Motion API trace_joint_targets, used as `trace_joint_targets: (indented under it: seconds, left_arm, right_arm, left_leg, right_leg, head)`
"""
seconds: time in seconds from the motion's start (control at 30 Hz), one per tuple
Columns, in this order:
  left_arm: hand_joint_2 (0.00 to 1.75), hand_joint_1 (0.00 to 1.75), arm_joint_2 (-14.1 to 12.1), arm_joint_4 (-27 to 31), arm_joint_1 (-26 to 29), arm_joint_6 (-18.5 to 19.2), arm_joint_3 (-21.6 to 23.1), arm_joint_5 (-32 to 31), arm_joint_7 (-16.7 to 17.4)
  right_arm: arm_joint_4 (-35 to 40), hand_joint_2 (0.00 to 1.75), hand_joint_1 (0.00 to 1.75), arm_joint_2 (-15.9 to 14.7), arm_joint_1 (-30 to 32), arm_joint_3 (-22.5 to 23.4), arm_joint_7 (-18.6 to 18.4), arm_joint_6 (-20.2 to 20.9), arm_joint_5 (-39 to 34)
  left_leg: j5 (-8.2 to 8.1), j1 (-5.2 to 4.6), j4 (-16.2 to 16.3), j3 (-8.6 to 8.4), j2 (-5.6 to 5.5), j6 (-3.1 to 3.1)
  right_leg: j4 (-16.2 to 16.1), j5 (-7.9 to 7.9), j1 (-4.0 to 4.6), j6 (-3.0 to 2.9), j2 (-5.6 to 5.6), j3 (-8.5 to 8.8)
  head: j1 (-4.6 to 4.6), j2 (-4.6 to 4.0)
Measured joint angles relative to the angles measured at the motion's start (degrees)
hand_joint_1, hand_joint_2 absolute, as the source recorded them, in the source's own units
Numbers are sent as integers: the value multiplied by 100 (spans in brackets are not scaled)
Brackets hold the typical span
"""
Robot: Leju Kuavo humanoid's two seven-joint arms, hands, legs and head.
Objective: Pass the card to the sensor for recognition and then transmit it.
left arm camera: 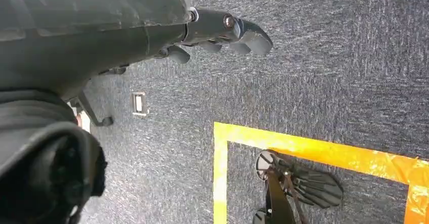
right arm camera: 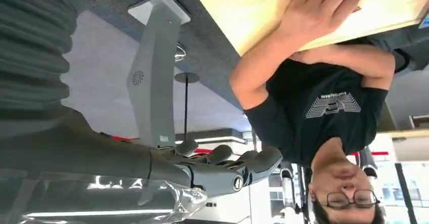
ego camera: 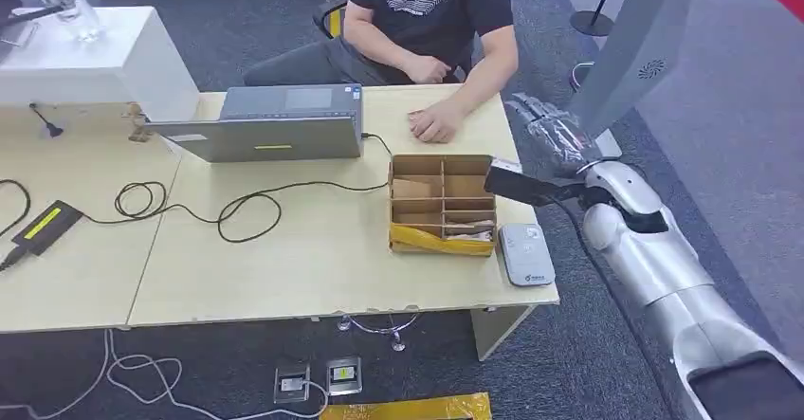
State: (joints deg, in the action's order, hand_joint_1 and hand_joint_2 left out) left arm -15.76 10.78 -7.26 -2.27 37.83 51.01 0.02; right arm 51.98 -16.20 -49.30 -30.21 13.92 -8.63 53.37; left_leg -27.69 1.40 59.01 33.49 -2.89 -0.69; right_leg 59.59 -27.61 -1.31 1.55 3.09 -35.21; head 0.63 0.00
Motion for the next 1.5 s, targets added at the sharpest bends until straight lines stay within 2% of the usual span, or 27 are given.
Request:
trace_joint_targets:
  seconds: [0.4,0.9,1.27,1.5]
  left_arm:
    - [0,0,-2,0,4,-24,0,98,26]
    - [0,0,-4,0,2,-24,2,105,28]
    - [0,0,-4,0,1,-22,4,114,28]
    - [0,0,-2,0,1,-26,44,129,48]
  right_arm:
    - [854,175,0,-396,598,20,-380,579,-310]
    - [1571,175,0,-760,972,103,-485,658,-341]
    - [1753,175,0,-841,1209,190,-564,728,-358]
    - [1740,175,0,-837,1701,299,-435,494,-476]
  left_leg:
    - [-3,0,0,0,2,-3]
    - [-4,0,0,0,4,-3]
    - [-4,0,0,-1,2,-3]
    - [-9,0,-1,1,3,-7]
  right_leg:
    - [0,-1,0,0,2,-1]
    - [0,-1,0,0,3,-1]
    - [0,-1,0,0,1,0]
    - [0,-4,0,-3,1,-1]
  head:
    - [-2,0]
    - [0,0]
    - [0,0]
    - [-2,0]
